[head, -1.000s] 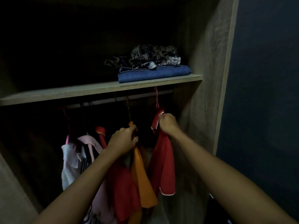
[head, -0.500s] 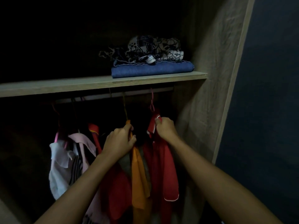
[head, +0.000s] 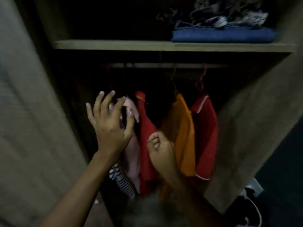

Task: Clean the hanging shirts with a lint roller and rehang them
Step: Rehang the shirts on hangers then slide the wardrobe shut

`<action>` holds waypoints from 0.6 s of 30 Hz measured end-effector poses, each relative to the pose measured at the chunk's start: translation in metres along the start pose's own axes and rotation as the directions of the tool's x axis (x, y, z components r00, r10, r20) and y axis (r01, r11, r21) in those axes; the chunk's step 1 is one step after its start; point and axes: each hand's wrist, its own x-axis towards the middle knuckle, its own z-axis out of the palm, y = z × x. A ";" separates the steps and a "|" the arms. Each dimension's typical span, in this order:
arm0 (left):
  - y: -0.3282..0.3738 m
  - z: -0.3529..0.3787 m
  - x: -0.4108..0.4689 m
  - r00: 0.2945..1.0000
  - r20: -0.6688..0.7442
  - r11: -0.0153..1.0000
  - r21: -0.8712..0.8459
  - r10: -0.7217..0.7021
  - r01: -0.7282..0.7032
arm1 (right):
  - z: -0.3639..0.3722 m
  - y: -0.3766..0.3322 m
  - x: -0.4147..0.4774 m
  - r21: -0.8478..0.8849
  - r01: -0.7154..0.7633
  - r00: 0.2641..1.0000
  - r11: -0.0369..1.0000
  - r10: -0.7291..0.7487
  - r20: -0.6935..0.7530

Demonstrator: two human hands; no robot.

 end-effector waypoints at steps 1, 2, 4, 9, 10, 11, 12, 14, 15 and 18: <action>-0.012 -0.010 -0.010 1.000 -0.013 1.000 0.010 0.006 -0.006 | 0.023 0.004 -0.013 -0.016 -0.017 0.997 1.000 0.019 0.069; -0.026 -0.020 -0.019 1.000 -0.029 1.000 0.020 0.007 -0.007 | 0.046 0.007 -0.027 -0.029 -0.056 0.986 0.998 0.060 0.157; -0.052 -0.038 -0.035 0.997 -0.076 0.999 0.050 -0.012 0.016 | 0.093 0.022 -0.058 -0.046 -0.120 0.947 0.992 0.128 0.296; -0.116 -0.071 -0.063 0.989 -0.075 0.984 0.111 -0.128 0.136 | 0.189 0.060 -0.137 -0.120 -0.241 0.815 0.963 0.268 0.513; -0.128 -0.074 -0.068 0.985 -0.049 0.977 0.130 -0.163 0.168 | 0.201 0.064 -0.149 -0.151 -0.269 0.789 0.951 0.308 0.532; -0.137 -0.076 -0.074 0.979 -0.022 0.967 0.155 -0.203 0.204 | 0.213 0.064 -0.158 -0.171 -0.298 0.774 0.939 0.342 0.533; -0.145 -0.077 -0.079 0.970 0.006 0.954 0.181 -0.245 0.240 | 0.223 0.064 -0.165 -0.199 -0.320 0.761 0.926 0.377 0.528; -0.154 -0.076 -0.088 0.948 0.065 0.928 0.236 -0.310 0.288 | 0.243 0.069 -0.172 -0.238 -0.351 0.748 0.906 0.424 0.511; -0.156 -0.073 -0.091 0.942 0.101 0.922 0.261 -0.321 0.286 | 0.254 0.073 -0.173 -0.248 -0.360 0.745 0.899 0.437 0.504; -0.160 -0.060 -0.099 0.941 0.206 0.935 0.292 -0.268 0.202 | 0.266 0.065 -0.160 -0.330 -0.398 0.714 0.856 0.515 0.475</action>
